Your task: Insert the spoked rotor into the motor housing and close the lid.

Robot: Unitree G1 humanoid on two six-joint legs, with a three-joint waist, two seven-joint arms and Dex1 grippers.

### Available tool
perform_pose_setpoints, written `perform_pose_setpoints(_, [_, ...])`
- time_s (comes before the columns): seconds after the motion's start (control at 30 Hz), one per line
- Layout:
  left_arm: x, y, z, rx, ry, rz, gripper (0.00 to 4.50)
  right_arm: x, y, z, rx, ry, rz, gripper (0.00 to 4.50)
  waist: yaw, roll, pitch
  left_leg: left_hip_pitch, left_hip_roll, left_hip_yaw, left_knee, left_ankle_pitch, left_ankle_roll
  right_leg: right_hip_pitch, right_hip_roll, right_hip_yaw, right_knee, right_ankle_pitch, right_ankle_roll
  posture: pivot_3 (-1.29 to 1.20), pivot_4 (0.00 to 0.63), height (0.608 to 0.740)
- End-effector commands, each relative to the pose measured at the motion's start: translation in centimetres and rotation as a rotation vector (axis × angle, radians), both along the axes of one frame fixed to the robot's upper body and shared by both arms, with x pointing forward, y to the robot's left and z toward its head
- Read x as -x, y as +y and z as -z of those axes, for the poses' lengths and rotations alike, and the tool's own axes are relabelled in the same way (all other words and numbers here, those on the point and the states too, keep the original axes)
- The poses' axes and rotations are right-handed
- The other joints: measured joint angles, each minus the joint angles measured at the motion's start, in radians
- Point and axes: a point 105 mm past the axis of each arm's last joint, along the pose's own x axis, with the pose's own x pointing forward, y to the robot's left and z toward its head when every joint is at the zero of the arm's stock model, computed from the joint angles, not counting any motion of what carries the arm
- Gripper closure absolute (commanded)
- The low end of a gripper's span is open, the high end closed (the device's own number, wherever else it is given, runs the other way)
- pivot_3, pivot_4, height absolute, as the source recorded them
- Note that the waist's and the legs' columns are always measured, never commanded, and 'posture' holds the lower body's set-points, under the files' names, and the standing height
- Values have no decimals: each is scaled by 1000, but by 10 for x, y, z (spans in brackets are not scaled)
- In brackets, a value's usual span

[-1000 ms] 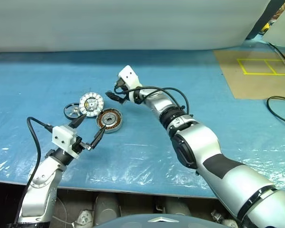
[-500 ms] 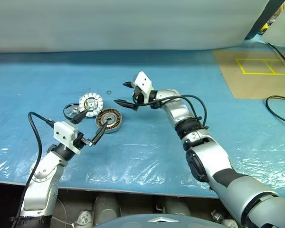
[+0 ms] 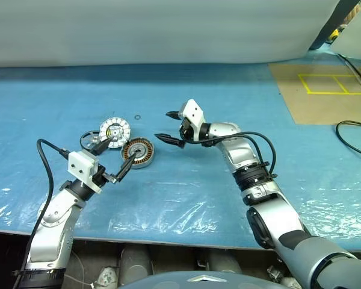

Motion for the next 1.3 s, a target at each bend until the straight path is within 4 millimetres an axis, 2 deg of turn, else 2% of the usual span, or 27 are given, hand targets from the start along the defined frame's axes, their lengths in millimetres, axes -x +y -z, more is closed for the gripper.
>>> perform_pose_setpoints(0.03, [-2, 1, -7, -2, -26, 9, 0, 7, 0, -9, -37, -28, -20, 38, 0, 0, 0, 0, 0, 0, 0, 0, 0, 0, 0, 0, 0, 0, 0, 0, 150, 740])
perform_pose_setpoints(0.33, [-3, 2, -6, -6, -32, 21, 0, 24, -12, 1, -74, 17, -2, 38, 0, 0, 0, 0, -1, -1, 0, -1, -1, 1, 0, 0, 0, 3, 5, 0, 150, 740])
perform_pose_setpoints(0.57, [-3, 1, -2, -7, -31, 38, 0, 31, -25, 9, -36, 1, 19, 38, 1, 0, 0, 2, -2, -1, 0, -1, -2, 2, 0, 1, -1, 3, 6, 0, 150, 740])
perform_pose_setpoints(0.77, [-5, -1, -1, -9, -30, 52, 0, 32, -33, 11, -28, -21, 56, 38, 0, 0, 0, 2, -2, -1, 0, -1, -2, 2, 0, 1, -1, 3, 6, 0, 150, 740])
perform_pose_setpoints(1.3, [-11, -2, 7, -8, -24, 77, 0, 31, -40, 12, -14, -25, 92, 38, 1, 0, 0, 2, -3, -2, 0, -1, -2, 2, -1, 2, -1, 4, 7, 0, 150, 740])
